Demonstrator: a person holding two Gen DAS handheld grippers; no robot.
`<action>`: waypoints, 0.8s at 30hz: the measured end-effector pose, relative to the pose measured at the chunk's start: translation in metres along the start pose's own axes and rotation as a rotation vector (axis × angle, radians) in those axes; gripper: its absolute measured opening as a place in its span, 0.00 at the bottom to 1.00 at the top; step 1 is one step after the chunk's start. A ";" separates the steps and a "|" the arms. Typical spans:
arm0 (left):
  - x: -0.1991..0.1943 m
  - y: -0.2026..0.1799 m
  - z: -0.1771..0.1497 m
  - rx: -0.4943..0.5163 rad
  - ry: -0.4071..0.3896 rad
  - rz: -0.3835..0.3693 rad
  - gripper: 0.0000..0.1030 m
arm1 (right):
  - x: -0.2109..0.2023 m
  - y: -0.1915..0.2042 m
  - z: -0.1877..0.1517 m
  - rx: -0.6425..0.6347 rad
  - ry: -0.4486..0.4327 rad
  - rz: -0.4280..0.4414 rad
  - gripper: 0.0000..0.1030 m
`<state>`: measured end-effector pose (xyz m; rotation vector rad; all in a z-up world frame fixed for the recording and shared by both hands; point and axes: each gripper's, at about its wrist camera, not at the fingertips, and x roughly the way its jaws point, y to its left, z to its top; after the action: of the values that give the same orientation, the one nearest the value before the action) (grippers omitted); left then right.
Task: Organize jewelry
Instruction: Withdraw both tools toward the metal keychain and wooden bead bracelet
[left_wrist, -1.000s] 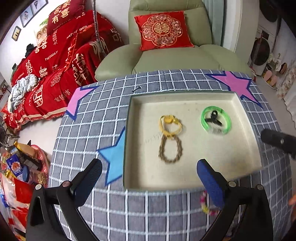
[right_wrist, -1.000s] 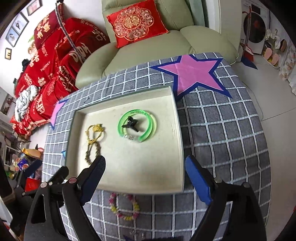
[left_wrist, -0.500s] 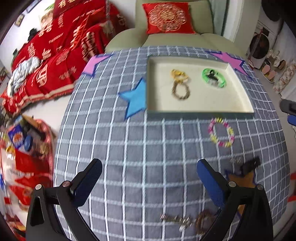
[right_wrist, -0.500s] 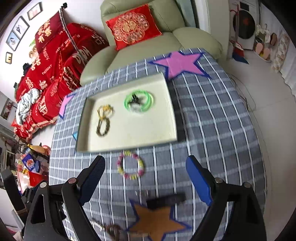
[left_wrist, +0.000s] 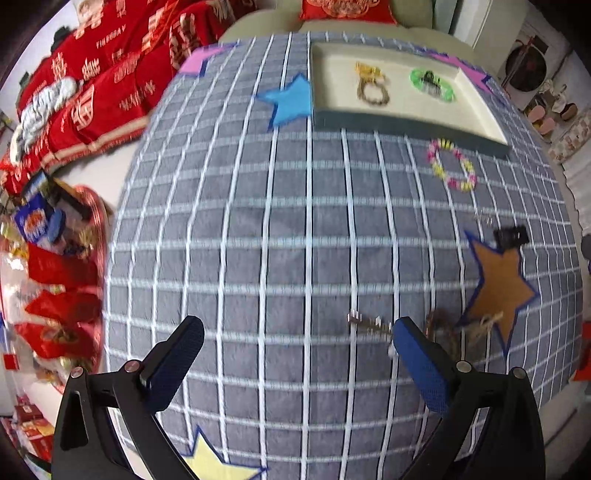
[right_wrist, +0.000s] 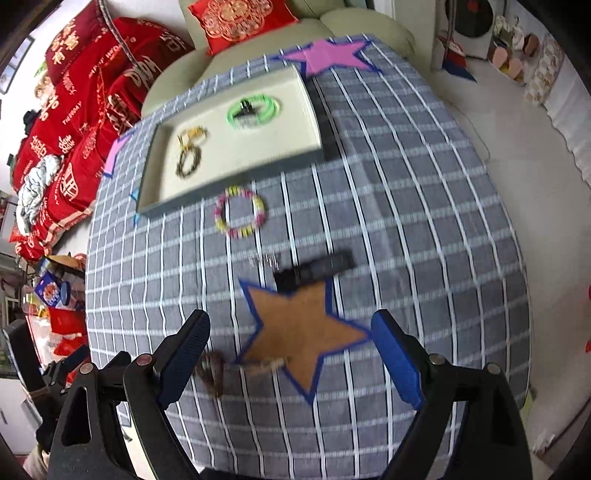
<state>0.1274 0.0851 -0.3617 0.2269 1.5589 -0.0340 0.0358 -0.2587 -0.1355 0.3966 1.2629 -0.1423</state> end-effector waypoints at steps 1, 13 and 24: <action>0.007 0.005 -0.002 -0.007 0.019 -0.007 1.00 | 0.002 -0.002 -0.007 0.004 0.012 -0.007 0.88; 0.063 0.021 -0.048 0.014 0.089 -0.059 1.00 | 0.031 -0.016 -0.058 0.028 0.135 -0.063 0.88; -0.010 -0.017 -0.157 -0.088 0.076 -0.146 1.00 | 0.049 -0.015 -0.058 0.036 0.150 -0.082 0.88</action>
<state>-0.0304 0.0928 -0.3529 0.0454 1.6466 -0.0721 -0.0057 -0.2460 -0.1997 0.3922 1.4270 -0.2086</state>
